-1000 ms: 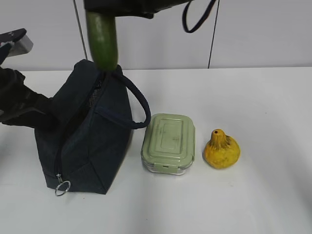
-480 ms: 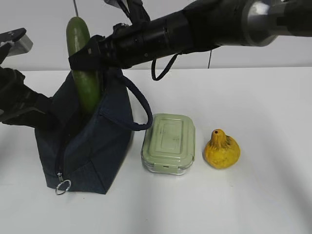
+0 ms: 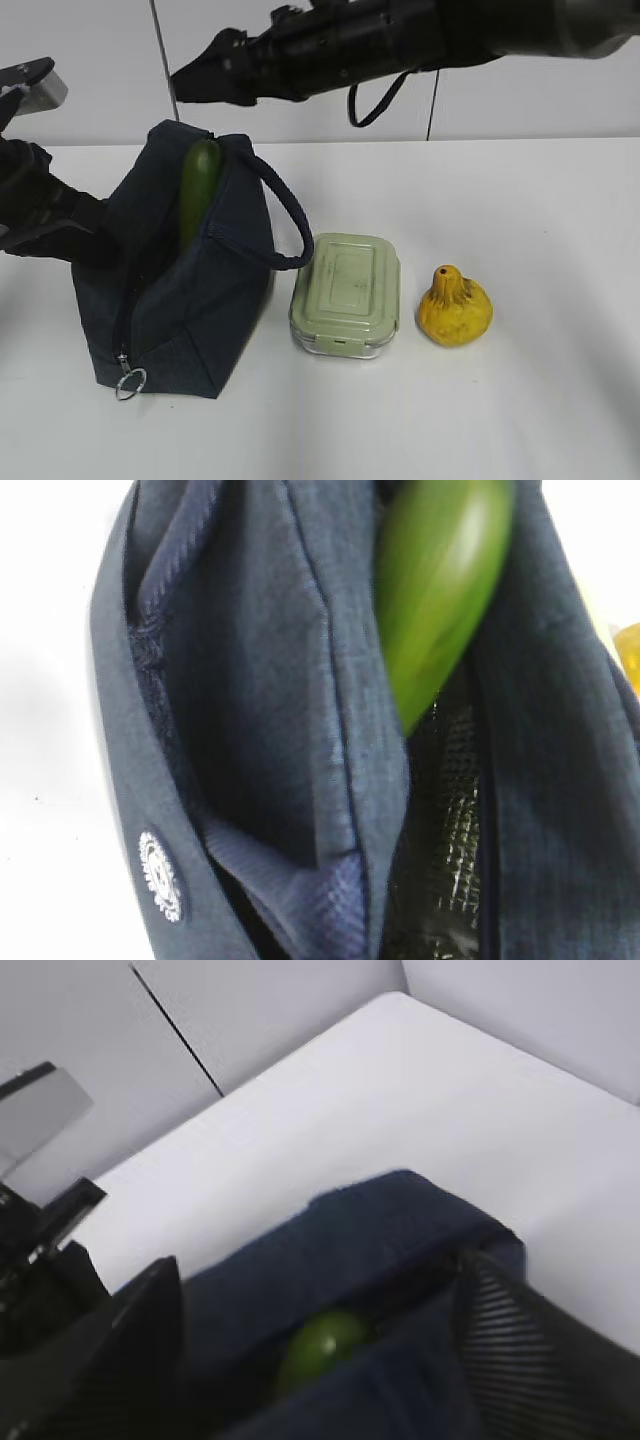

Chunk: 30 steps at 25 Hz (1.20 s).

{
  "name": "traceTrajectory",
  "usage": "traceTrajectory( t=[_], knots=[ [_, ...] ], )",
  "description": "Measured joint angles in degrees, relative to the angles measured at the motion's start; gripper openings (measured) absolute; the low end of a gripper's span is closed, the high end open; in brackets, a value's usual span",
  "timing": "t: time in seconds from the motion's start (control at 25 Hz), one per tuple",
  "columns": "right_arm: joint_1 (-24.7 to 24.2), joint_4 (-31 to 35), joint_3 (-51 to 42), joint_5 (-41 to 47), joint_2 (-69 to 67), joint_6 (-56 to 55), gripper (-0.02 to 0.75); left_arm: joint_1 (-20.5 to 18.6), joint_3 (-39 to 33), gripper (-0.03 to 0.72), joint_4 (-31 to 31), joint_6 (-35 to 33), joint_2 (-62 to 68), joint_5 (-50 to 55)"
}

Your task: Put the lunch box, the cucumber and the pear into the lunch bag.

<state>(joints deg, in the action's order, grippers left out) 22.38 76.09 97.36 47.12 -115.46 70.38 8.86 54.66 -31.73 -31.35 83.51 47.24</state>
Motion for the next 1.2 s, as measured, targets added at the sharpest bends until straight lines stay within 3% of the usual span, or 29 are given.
traceTrajectory(
  t=[0.12,0.32,0.4,0.52,0.76,0.88,1.08,1.2],
  knots=[
    [-3.9,-12.4,0.1,3.2,3.0,-8.6,0.630,0.0,0.0,-0.016,0.0,0.0,0.0,0.0],
    [-9.4,-44.6,0.1,11.8,5.5,-35.0,0.575,0.0,0.0,-0.016,0.0,0.0,0.0,0.0],
    [-9.9,-52.5,0.1,16.3,5.3,-41.7,0.570,0.0,0.0,-0.016,0.0,0.0,0.0,0.0],
    [-9.9,-56.9,0.1,21.8,3.9,-48.8,0.566,0.0,0.0,-0.016,0.1,0.0,0.0,-0.1],
    [-8.9,-63.4,0.1,22.7,0.7,-56.0,0.566,0.0,0.0,-0.016,0.1,0.0,0.0,-0.1],
    [-6.4,-65.1,0.1,22.7,-0.2,-57.1,0.566,0.0,0.0,-0.016,0.1,0.0,0.0,-0.1],
    [-0.4,-74.5,-0.3,22.7,-0.2,-60.8,0.536,0.0,0.0,-0.016,0.1,0.0,0.0,-0.2],
    [0.3,-75.8,-2.0,22.7,-0.2,-61.5,0.507,0.0,0.0,-0.016,0.2,0.0,0.0,-0.2]
  ],
)
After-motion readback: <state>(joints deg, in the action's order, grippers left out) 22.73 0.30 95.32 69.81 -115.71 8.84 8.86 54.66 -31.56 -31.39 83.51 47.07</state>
